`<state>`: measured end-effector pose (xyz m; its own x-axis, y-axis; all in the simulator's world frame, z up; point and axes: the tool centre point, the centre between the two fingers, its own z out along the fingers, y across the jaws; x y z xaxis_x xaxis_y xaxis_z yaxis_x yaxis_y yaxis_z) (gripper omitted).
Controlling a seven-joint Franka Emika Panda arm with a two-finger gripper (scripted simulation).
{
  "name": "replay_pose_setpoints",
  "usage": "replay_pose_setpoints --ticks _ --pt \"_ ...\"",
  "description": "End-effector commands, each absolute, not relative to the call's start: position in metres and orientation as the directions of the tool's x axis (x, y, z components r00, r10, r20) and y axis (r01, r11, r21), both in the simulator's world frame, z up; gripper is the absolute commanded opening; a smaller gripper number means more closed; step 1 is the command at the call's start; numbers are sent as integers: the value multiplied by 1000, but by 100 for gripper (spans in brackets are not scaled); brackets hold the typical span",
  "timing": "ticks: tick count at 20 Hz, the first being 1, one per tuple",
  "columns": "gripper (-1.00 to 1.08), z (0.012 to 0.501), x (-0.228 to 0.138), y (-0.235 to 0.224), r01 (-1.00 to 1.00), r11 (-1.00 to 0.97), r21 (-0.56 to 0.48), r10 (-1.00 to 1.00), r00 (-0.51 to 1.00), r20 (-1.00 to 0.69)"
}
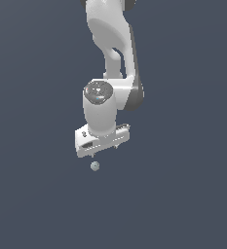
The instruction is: Pick up the object and move it to a goal position.
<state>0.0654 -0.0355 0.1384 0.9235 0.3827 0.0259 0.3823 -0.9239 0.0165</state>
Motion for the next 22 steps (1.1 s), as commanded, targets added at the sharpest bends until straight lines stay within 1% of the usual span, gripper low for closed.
replay_pose_setpoints --ticks 1,12,22 --pt "100 126 71 -45 436 -900 15 436 900 19" --pt "100 82 85 -75 592 -806 4 592 806 3" --pt "100 72 87 -83 625 -780 0 625 780 0"
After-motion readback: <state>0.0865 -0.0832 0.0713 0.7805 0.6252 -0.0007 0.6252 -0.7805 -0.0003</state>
